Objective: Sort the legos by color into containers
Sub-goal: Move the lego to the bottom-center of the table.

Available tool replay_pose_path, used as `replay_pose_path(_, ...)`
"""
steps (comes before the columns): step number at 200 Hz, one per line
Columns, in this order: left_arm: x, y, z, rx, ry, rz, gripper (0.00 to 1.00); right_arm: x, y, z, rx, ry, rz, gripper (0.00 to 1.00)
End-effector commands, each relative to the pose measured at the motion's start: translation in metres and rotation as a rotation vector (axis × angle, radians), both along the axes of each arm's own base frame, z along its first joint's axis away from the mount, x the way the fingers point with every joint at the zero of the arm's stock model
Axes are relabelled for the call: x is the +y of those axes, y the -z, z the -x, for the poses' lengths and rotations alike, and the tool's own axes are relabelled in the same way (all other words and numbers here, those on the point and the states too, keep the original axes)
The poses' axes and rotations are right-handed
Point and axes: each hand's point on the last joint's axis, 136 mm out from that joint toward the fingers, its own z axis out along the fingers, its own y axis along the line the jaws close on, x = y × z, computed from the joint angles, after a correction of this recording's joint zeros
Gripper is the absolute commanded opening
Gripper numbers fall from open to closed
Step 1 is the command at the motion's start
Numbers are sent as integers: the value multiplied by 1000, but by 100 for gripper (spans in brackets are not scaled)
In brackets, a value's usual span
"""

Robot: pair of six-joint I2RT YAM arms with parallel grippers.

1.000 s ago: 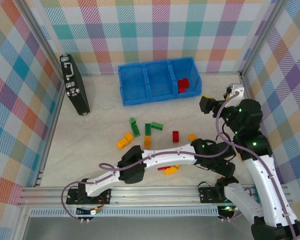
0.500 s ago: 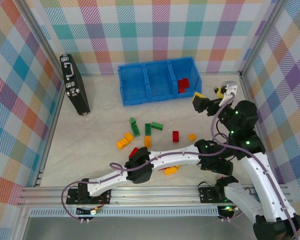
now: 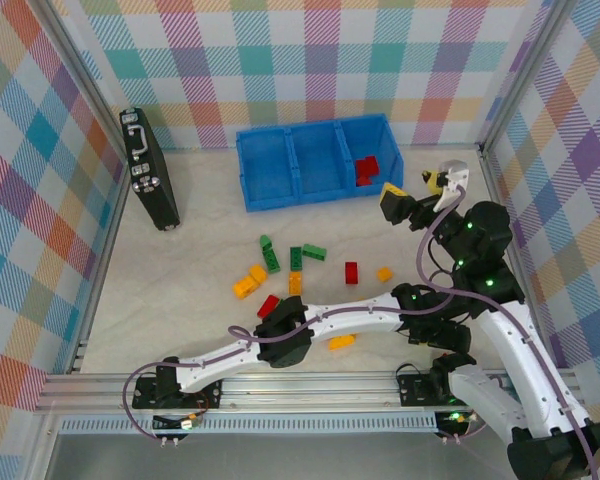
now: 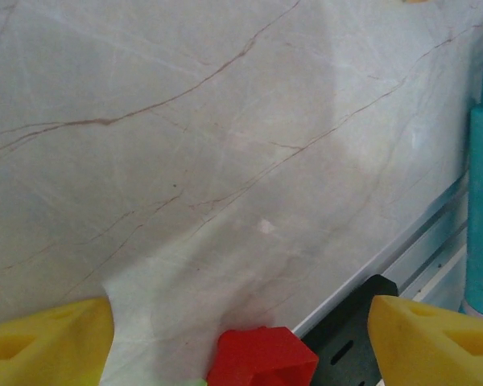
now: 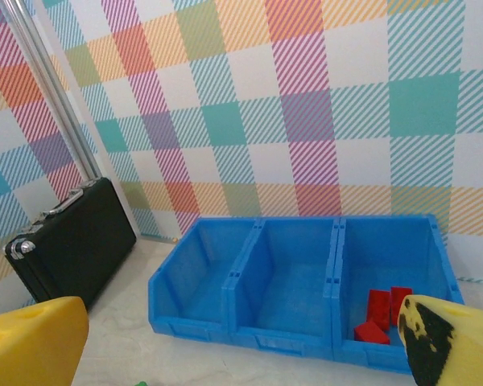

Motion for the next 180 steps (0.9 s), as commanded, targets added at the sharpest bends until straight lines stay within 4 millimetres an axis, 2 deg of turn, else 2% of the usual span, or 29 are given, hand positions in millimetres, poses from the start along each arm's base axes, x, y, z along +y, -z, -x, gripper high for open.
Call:
replay_pose_path(1, -20, -3, 55, 112, 153, 89, 81, 4, -10, 6, -53, -23, -1, 99)
replay_pose_path(42, 5, 11, 76, 125, 224, -25, 81, 3, -7, 3, -38, -11, 5, 99)
replay_pose_path(62, 23, 18, 77, 87, 256, -105, 81, 0, -5, 4, -34, 4, 9, 99)
replay_pose_path(85, 43, 29, 69, 24, 261, -194, 80, -3, -3, 6, -31, 17, 16, 99)
replay_pose_path(116, 36, 27, 57, -29, 245, -158, 78, 0, -5, 6, -23, 4, 11, 99)
replay_pose_path(140, 29, 33, 67, 15, 278, -127, 72, 2, -6, 2, -14, -5, 7, 99)
replay_pose_path(163, 36, 45, 73, 41, 305, -170, 65, 0, -6, -3, -8, 16, 19, 99)
replay_pose_path(180, 47, 53, 72, 26, 320, -221, 64, -4, -2, -9, 10, 47, 47, 99)
